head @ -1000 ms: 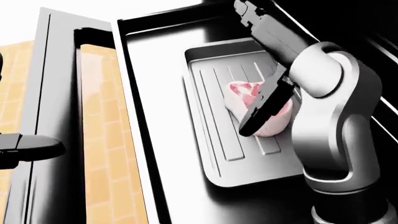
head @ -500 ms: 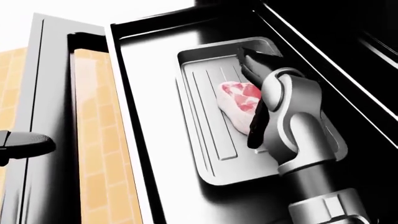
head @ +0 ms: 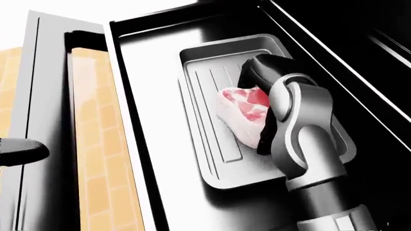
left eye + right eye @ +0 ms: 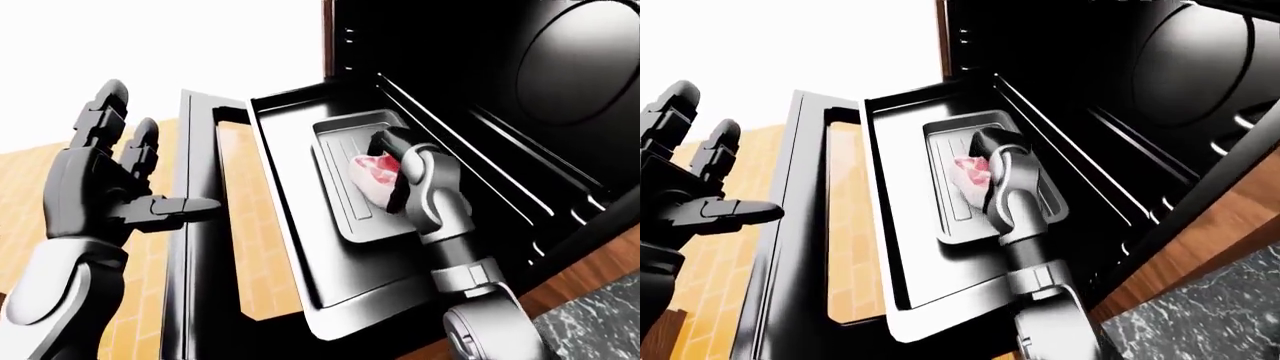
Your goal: Pick the steak from the oven and place it on the plate on the counter.
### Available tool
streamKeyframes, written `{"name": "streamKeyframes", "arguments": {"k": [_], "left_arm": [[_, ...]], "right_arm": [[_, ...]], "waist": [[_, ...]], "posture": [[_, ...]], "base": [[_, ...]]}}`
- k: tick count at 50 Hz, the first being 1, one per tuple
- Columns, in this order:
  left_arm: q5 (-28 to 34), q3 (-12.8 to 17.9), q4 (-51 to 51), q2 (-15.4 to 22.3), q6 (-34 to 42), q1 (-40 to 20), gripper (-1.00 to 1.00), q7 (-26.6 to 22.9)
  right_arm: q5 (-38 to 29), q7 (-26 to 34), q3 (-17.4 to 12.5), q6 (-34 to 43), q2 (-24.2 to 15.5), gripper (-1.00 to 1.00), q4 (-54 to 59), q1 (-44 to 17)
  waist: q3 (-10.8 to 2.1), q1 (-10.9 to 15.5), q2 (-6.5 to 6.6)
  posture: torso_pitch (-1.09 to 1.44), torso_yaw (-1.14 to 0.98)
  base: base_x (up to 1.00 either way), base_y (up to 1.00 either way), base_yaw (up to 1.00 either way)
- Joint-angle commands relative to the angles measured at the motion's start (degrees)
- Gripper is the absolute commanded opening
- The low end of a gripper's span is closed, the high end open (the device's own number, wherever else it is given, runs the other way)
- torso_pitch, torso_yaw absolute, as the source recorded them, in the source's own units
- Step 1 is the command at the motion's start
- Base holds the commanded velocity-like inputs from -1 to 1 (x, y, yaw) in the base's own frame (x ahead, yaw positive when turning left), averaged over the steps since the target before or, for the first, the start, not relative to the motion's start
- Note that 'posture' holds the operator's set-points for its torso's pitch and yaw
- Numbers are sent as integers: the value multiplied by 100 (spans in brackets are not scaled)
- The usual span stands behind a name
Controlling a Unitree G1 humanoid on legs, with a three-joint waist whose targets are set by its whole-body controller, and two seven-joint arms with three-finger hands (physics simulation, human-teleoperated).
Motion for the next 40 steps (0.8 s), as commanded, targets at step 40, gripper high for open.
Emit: {"name": "streamKeyframes", "arguments": {"k": [40], "left_arm": [[-423,241,-262,236,-152,47,100,166]], "right_arm": [[-208,1292,-179,150,153,-100,-2629,-331]], "waist": [[-93,-207,-200]], "posture": [[0,0]], "base": [[-69,25,0]]}}
